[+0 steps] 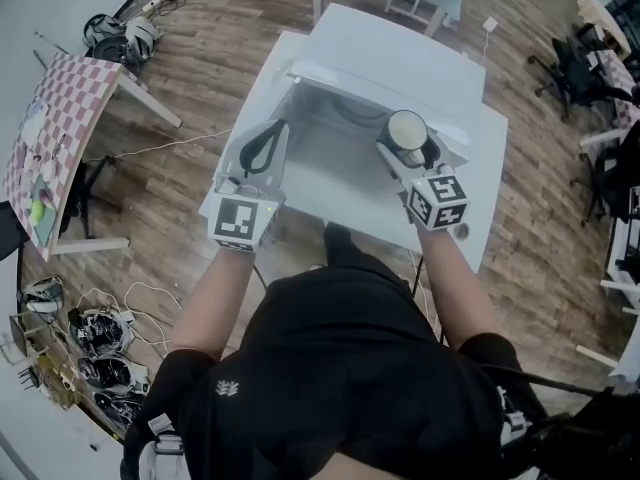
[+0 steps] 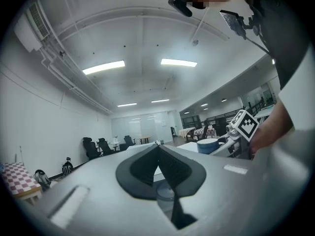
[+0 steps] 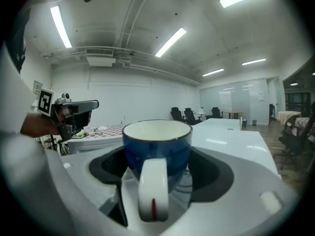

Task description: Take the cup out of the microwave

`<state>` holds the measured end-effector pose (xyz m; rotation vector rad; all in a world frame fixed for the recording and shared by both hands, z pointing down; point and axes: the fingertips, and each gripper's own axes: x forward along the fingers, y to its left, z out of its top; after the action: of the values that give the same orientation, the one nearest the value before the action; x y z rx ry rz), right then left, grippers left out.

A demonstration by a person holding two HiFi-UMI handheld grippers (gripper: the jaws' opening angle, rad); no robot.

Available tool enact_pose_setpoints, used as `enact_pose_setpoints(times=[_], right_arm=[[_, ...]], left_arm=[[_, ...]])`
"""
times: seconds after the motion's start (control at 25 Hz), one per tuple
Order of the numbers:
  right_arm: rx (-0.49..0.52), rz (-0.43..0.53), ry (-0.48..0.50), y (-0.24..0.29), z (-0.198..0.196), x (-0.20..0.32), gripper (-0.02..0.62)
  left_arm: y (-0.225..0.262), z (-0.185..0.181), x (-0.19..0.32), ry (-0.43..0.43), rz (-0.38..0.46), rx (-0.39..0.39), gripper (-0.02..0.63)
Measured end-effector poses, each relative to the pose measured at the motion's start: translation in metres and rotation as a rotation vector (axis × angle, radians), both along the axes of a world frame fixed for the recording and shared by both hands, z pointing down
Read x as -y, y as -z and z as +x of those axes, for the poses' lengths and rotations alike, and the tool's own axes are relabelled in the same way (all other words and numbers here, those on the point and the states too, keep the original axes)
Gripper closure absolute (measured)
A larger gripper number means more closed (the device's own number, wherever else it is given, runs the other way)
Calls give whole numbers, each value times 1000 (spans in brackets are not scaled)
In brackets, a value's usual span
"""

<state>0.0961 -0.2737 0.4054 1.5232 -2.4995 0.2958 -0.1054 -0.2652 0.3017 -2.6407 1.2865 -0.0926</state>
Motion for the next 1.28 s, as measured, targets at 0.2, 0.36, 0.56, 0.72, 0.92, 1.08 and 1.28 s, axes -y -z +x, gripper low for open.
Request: enact_pose_setpoints(times=[0.2, 0.36, 0.56, 0.72, 0.92, 1.08, 1.28], right_arm=[[13, 2, 20, 29, 6, -1, 219], [19, 8, 38, 48, 12, 7, 218], [32, 12, 29, 65, 29, 14, 218], [31, 33, 22, 82, 40, 19, 218], [20, 51, 22, 100, 41, 28, 218], [20, 67, 21, 109, 41, 31, 218], [9, 77, 2, 107, 43, 31, 216]], left_arm=[[17, 2, 7, 5, -12, -28, 600], [32, 2, 17, 16, 1, -38, 600], [55, 5, 23, 13, 46, -29, 600], [74, 7, 29, 20, 75, -25, 599], [90, 4, 37, 19, 88, -27, 599], [96, 5, 38, 15, 91, -26, 600], [91, 6, 40, 9, 83, -32, 599]])
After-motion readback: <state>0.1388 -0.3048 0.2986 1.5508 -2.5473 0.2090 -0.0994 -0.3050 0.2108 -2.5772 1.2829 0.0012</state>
